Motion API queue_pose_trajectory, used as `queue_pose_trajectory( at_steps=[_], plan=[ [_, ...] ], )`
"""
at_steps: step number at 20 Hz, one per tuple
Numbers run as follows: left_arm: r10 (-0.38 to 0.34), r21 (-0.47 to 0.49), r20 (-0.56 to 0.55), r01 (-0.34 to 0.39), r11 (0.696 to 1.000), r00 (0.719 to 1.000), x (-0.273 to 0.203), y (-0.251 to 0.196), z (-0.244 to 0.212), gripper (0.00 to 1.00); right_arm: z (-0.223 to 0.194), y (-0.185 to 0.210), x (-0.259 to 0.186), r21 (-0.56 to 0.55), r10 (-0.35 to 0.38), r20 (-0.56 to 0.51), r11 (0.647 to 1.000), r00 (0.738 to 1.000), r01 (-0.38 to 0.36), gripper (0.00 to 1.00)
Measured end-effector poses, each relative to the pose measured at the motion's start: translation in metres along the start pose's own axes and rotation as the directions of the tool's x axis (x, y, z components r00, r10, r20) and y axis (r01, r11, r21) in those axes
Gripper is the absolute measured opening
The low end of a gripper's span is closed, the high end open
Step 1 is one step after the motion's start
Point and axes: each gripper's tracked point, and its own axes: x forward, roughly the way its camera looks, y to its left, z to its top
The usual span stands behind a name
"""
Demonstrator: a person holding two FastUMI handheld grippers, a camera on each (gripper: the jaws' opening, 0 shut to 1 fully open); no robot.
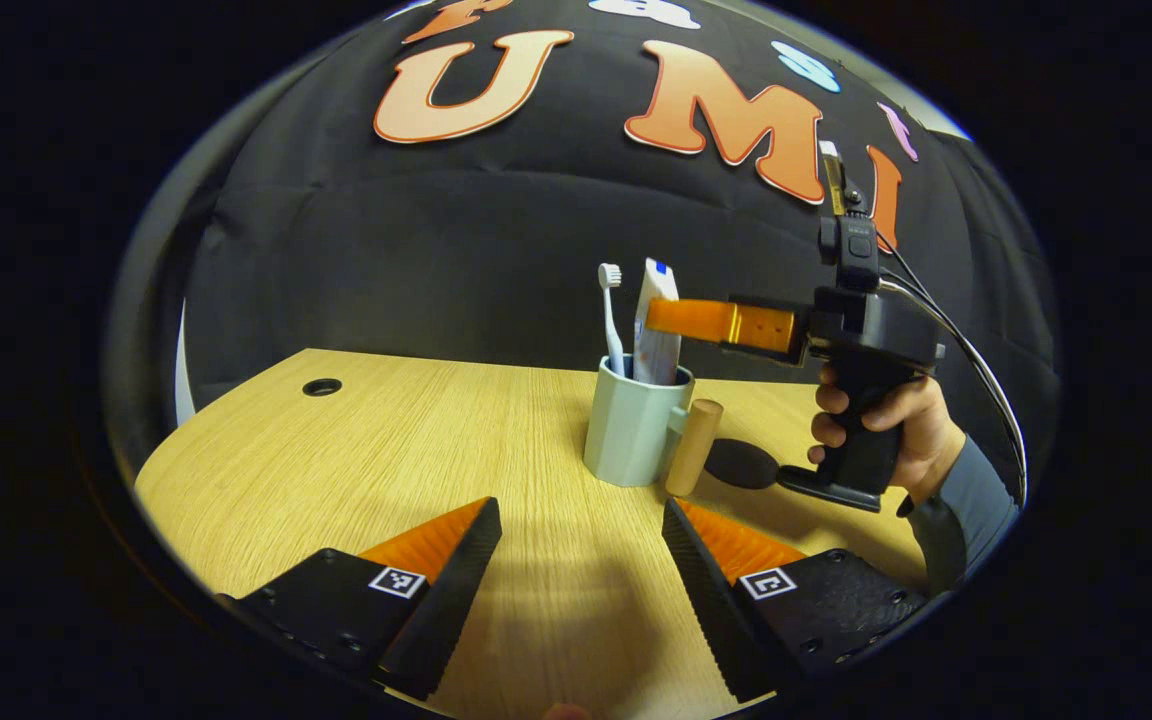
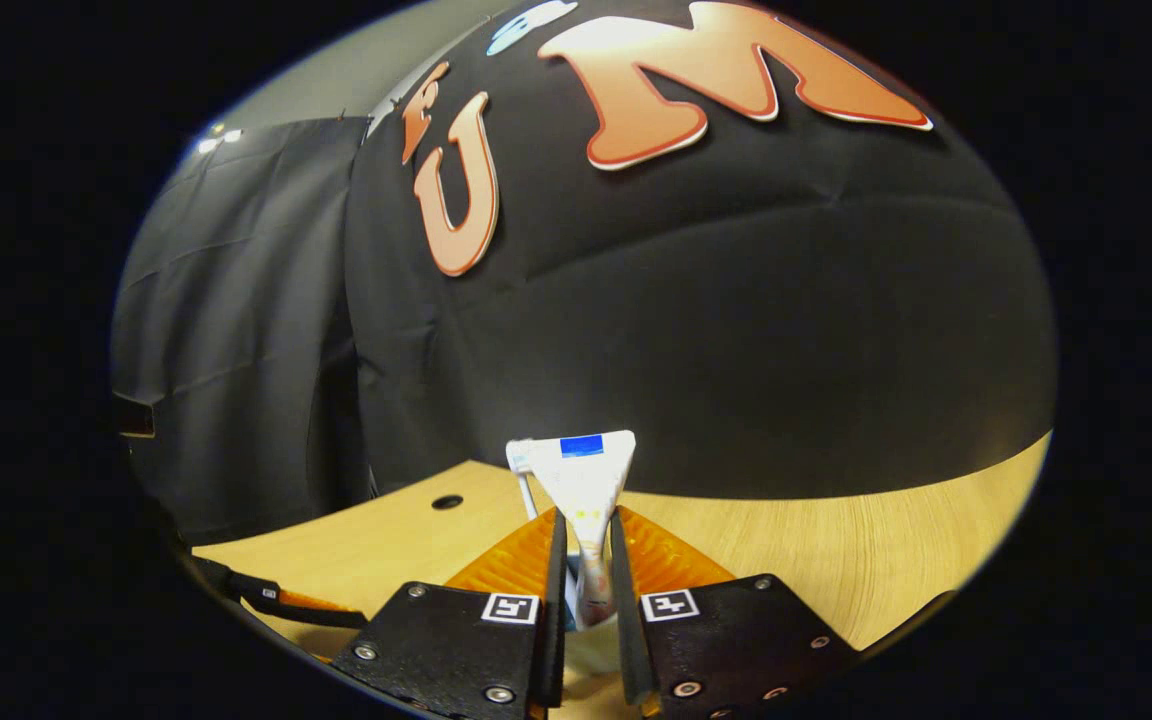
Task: Put the toothbrush and toothpaste on the desktop into the cup, then pick up the cup and place it on the coaster on the desktop.
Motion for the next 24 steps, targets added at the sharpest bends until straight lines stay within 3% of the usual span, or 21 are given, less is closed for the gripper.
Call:
queue_pose_trajectory(
  at_steps=[3, 9, 10, 13, 17, 20, 24],
  plan=[
    [0.010, -0.004, 0.022, -0.010, 1.000, 1.000, -0.003, -0.002, 0.014, 0.98, -0.013, -0.012, -0.016, -0.026, -0.055, -0.094, 0.998, 0.994, 0.053, 0.32],
    [0.042, 0.021, 0.059, -0.043, 0.999, 0.997, -0.019, -0.018, 0.057, 0.98, 0.033, -0.009, -0.062, -0.062, -0.072, -0.035, 0.996, 0.997, 0.070, 0.43],
    [0.047, 0.030, 0.064, -0.049, 0.998, 0.997, -0.021, -0.022, 0.065, 0.97, 0.035, -0.012, -0.072, -0.076, -0.090, -0.035, 0.993, 0.995, 0.087, 0.49],
    [0.041, 0.037, 0.066, -0.044, 0.998, 0.997, -0.019, -0.038, 0.092, 0.97, 0.048, -0.020, -0.107, -0.110, -0.122, -0.013, 0.987, 0.993, 0.119, 0.51],
    [0.017, -0.030, -0.006, -0.017, 0.999, 1.000, -0.015, -0.061, 0.107, 0.97, 0.059, -0.030, -0.158, -0.083, -0.142, 0.010, 0.986, 0.990, 0.142, 0.61],
    [0.039, -0.066, -0.067, -0.044, 0.997, 0.997, -0.005, -0.067, 0.118, 0.97, 0.078, -0.044, -0.197, -0.082, -0.168, 0.052, 0.982, 0.984, 0.172, 0.74],
    [-0.016, -0.126, -0.200, -0.010, 0.992, 0.980, 0.026, -0.087, 0.111, 1.00, 0.081, -0.053, -0.246, -0.080, -0.186, 0.095, 0.978, 0.978, 0.193, 0.88]
  ],
)
